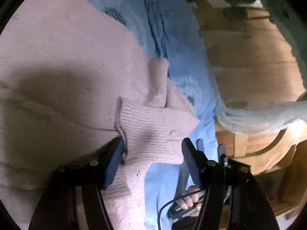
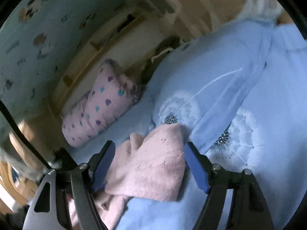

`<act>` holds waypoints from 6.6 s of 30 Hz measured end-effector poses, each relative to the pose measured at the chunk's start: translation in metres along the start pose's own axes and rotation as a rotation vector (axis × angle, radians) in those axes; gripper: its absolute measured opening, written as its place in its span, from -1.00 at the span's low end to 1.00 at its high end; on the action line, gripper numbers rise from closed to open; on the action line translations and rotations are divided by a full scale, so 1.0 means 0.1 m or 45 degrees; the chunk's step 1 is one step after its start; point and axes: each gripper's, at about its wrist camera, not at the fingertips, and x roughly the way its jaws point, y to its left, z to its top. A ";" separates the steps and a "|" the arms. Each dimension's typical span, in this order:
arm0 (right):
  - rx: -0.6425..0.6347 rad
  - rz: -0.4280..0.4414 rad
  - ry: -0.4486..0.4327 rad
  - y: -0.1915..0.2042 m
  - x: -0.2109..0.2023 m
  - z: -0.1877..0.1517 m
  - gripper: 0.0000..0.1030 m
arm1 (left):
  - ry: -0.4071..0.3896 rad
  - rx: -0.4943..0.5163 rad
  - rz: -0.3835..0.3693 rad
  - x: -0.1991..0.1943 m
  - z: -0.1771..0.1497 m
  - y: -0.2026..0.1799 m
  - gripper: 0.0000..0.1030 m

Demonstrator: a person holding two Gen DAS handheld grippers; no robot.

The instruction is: Fold small clothes

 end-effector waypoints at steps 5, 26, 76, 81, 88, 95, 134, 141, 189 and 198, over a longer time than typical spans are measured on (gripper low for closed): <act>-0.105 -0.004 0.034 0.16 0.07 -0.04 0.53 | 0.020 0.134 0.197 0.18 -0.03 -0.16 -0.19; -0.122 -0.045 -0.029 0.16 -0.07 -0.02 0.47 | -0.175 0.479 0.539 -0.45 -0.07 -1.02 -1.00; -0.586 -0.682 0.522 1.04 1.04 -0.41 0.42 | -0.304 0.074 0.681 -2.64 -0.13 0.93 -1.00; -0.721 -0.614 0.430 1.74 1.10 -0.31 0.42 | -0.375 0.027 0.646 -2.90 -0.14 0.99 -1.00; -0.662 -0.609 0.369 2.36 0.91 -0.15 0.42 | -0.394 0.024 0.540 -3.11 -0.23 0.91 -1.00; -0.730 -0.481 0.302 3.23 0.46 -0.37 0.64 | -0.387 0.118 0.693 -3.03 -0.19 0.91 -1.00; -0.665 -0.707 0.883 2.05 0.46 -1.02 0.58 | -0.662 -0.447 0.618 -3.93 -2.95 1.75 -0.49; -0.185 -0.783 1.073 1.36 0.08 -1.00 0.60 | -0.609 -0.422 0.666 -3.89 -2.94 1.70 0.05; -0.446 -0.516 0.875 2.09 -0.52 -1.94 -0.61 | -0.737 -0.429 0.705 -3.50 -3.22 1.78 -1.00; -0.180 -0.337 0.823 1.99 -0.71 -1.64 -0.75 | -0.817 -0.426 0.474 -3.74 -3.33 1.69 -1.00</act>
